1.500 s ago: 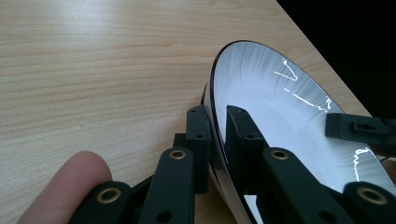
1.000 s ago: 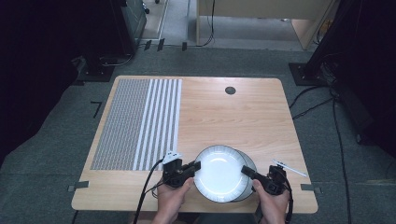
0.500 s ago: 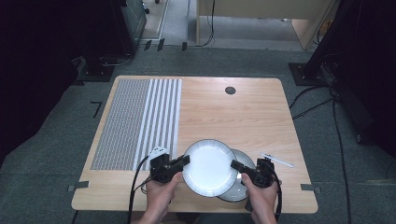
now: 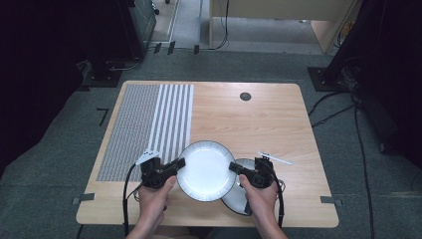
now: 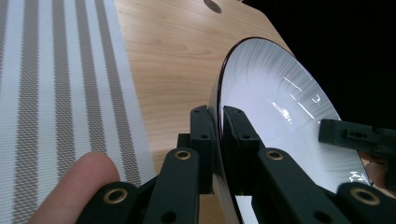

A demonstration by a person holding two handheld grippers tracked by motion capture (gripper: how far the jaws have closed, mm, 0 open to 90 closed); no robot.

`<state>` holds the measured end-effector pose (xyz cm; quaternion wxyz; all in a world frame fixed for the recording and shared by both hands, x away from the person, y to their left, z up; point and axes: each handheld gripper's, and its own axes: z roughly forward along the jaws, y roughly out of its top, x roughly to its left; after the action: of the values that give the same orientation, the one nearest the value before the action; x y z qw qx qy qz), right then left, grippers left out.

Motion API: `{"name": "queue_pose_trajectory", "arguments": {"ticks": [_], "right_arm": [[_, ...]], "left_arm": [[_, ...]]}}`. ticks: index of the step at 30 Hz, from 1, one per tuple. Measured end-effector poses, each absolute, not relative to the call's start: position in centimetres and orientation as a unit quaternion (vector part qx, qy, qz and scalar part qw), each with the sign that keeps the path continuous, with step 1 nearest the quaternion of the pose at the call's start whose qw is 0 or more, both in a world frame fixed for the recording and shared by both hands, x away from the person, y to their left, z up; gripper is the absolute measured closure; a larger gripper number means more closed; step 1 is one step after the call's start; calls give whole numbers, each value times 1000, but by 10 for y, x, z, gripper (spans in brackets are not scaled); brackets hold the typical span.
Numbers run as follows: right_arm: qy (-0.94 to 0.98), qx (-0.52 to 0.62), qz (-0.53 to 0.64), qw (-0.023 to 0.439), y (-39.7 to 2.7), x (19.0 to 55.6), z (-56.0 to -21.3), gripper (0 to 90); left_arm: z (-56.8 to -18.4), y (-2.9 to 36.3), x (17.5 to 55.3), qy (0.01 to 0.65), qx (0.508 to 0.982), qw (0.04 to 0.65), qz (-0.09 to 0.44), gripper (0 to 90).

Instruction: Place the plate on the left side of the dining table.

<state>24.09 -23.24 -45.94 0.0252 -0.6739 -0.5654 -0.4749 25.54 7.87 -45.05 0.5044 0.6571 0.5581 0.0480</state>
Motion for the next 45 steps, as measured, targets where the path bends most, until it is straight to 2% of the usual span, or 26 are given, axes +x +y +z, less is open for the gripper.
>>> {"name": "queue_pose_trajectory", "arguments": {"ticks": [20, 34, 38, 45], "right_arm": [[-584, -657, -474, 38, -161, 295, -447, 860], [-593, -654, -469, 30, -125, 331, -442, 859], [-585, -658, -472, 48, -115, 346, -446, 858], [-585, -661, -467, 52, -95, 370, -446, 857]], "left_arm": [[-443, 148, 289, 594, 617, 513, 69, 838], [-444, 179, 316, 606, 604, 512, 79, 833], [-442, 188, 326, 612, 597, 510, 88, 839], [-439, 204, 347, 623, 591, 503, 97, 840]]}}
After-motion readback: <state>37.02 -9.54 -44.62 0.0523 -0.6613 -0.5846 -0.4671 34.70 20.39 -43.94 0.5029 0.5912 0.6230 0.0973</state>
